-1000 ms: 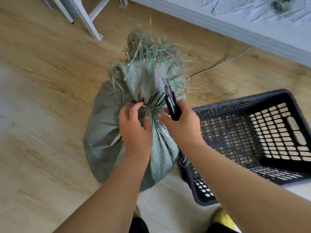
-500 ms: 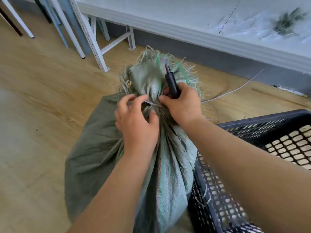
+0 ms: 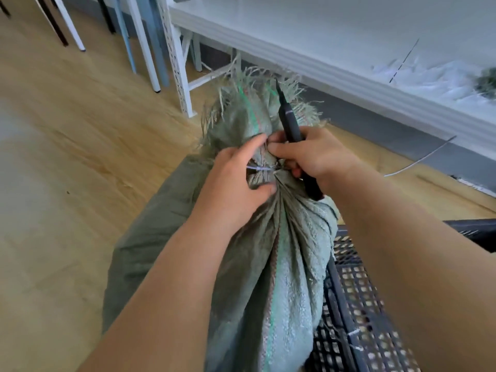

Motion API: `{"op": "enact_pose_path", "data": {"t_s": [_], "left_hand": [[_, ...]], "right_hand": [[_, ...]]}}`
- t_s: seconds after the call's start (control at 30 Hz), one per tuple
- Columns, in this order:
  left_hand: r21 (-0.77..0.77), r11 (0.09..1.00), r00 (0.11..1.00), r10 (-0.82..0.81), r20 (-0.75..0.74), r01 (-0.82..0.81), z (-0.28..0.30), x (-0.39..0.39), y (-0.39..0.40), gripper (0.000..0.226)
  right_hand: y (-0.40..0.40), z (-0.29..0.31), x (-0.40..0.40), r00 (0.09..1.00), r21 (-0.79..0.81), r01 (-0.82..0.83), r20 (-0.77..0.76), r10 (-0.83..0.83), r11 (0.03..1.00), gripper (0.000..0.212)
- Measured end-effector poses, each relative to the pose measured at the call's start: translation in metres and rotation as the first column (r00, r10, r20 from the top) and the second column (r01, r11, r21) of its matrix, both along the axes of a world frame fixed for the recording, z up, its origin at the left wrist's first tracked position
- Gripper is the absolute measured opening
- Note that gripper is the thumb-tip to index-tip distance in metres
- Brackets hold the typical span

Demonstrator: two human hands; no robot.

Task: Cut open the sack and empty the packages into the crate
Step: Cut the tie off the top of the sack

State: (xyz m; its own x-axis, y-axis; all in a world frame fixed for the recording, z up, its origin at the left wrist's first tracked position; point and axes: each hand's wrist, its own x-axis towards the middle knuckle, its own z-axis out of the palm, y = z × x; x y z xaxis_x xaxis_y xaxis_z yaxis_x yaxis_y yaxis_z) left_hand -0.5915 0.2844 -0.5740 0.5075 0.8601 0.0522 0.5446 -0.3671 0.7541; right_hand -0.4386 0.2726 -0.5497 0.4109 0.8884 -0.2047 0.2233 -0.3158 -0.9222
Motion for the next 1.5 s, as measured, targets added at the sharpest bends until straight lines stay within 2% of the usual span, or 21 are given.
{"op": "enact_pose_path", "data": {"t_s": [0.1,0.2,0.27,0.37,0.43,0.57,0.67,0.73,0.8,0.9,0.97,1.03,1.1,1.23,1.4,1.5], "left_hand": [[0.012,0.999,0.996,0.042,-0.081,-0.041,-0.008,-0.003,0.003,0.079],[0.017,0.988,0.984,0.152,-0.093,-0.151,-0.013,0.000,0.004,0.066],[0.003,0.984,0.981,0.175,-0.085,-0.176,-0.014,0.001,0.006,0.056],[-0.031,0.983,0.983,0.181,-0.044,-0.182,-0.016,-0.002,0.010,0.042],[-0.053,0.982,0.983,0.181,-0.024,-0.182,-0.020,-0.004,0.010,0.034],[-0.076,0.979,0.982,0.190,0.001,-0.189,-0.024,-0.004,0.009,0.029],[-0.075,0.980,0.982,0.187,0.002,-0.187,-0.026,-0.003,0.010,0.031],[-0.031,0.979,0.979,0.202,-0.028,-0.202,-0.027,-0.002,0.009,0.040],[0.133,0.963,0.964,0.247,-0.100,-0.233,-0.026,-0.001,0.006,0.055],[0.342,0.926,0.980,0.192,-0.060,-0.160,-0.020,-0.001,0.003,0.058],[0.299,0.952,0.990,0.104,-0.100,-0.070,-0.018,-0.004,0.004,0.048],[0.136,0.989,0.985,0.073,-0.158,-0.051,-0.017,-0.010,0.006,0.044],[0.059,0.997,0.987,0.050,-0.153,-0.041,-0.016,-0.013,0.005,0.043],[0.099,0.994,0.999,-0.034,-0.022,0.036,-0.013,-0.010,-0.003,0.041],[0.086,0.995,0.998,0.057,-0.027,-0.054,-0.015,-0.005,-0.004,0.023],[0.124,0.990,0.996,0.078,-0.033,-0.073,-0.019,-0.003,-0.005,0.021]], "right_hand": [[-0.003,-0.008,-0.007,0.995,0.046,0.028,0.090,-0.032,0.999,0.009],[-0.010,-0.020,-0.016,0.944,0.193,0.110,0.287,-0.163,0.975,0.010],[-0.018,-0.019,-0.023,0.950,0.259,0.046,0.286,-0.122,0.965,0.013],[-0.026,-0.022,-0.027,0.933,0.139,-0.112,0.357,0.056,0.984,0.014],[-0.028,-0.028,-0.024,0.936,0.073,-0.136,0.337,0.104,0.988,0.016],[-0.030,-0.032,-0.022,0.957,0.054,-0.088,0.283,0.069,0.995,0.012],[-0.028,-0.032,-0.026,0.917,0.035,-0.063,0.396,0.044,0.997,0.009],[-0.027,-0.032,-0.028,0.888,0.018,-0.053,0.458,0.039,0.998,0.009],[-0.027,-0.033,-0.027,0.910,0.026,-0.027,0.414,0.014,0.999,0.005],[-0.027,-0.032,-0.023,0.960,0.063,0.025,0.278,-0.041,0.998,0.004],[-0.029,-0.031,-0.020,0.970,0.094,0.030,0.239,-0.052,0.995,0.004],[-0.032,-0.031,-0.018,0.973,0.104,0.022,0.228,-0.045,0.994,0.003],[-0.034,-0.033,-0.017,0.973,0.119,0.017,0.228,-0.044,0.993,0.004],[-0.035,-0.032,-0.014,0.972,0.178,0.024,0.226,-0.064,0.984,0.012],[-0.037,-0.035,-0.014,0.960,0.184,-0.015,0.278,-0.038,0.983,0.016],[-0.037,-0.035,-0.013,0.965,0.163,-0.057,0.262,0.012,0.985,0.010]]}}
